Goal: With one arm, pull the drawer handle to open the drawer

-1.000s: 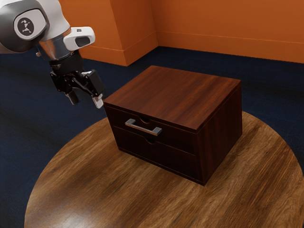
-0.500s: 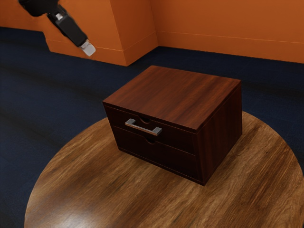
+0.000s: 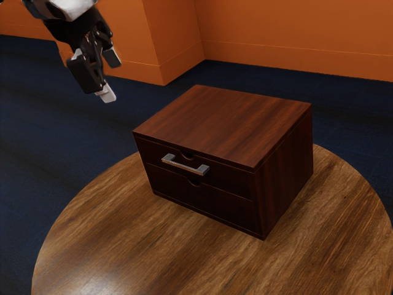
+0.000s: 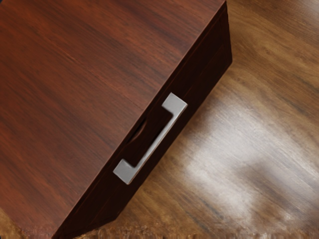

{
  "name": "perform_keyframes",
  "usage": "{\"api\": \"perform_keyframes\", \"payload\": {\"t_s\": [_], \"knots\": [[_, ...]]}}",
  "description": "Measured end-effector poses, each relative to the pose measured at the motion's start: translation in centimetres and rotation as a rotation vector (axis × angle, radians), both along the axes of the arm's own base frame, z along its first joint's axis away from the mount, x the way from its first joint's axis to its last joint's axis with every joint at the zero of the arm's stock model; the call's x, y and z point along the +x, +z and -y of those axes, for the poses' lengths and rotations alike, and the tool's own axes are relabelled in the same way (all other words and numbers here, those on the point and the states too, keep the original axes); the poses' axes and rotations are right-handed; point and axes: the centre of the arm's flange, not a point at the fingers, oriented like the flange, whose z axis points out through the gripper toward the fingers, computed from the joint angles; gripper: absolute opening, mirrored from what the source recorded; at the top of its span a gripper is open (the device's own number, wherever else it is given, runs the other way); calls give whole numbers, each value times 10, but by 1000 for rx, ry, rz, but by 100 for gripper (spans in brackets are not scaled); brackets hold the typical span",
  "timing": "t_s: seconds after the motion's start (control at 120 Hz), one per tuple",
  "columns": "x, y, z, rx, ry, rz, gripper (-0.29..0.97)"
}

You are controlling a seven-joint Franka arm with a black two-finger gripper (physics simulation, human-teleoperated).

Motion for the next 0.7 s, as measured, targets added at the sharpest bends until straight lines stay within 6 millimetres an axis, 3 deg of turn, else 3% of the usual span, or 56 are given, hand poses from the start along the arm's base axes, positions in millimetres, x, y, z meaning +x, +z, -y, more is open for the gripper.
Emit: {"api": "perform_keyframes", "payload": {"t_s": [0.083,0.275,0.533,0.625,0.7], "knots": [[6,-13,-4,35,-36,-19,68],[44,-79,-10,3,-180,5,67],[102,-169,-48,-26,-305,45,66],[114,-186,-56,-12,-351,59,64],[113,-179,-54,9,-395,93,63]]}}
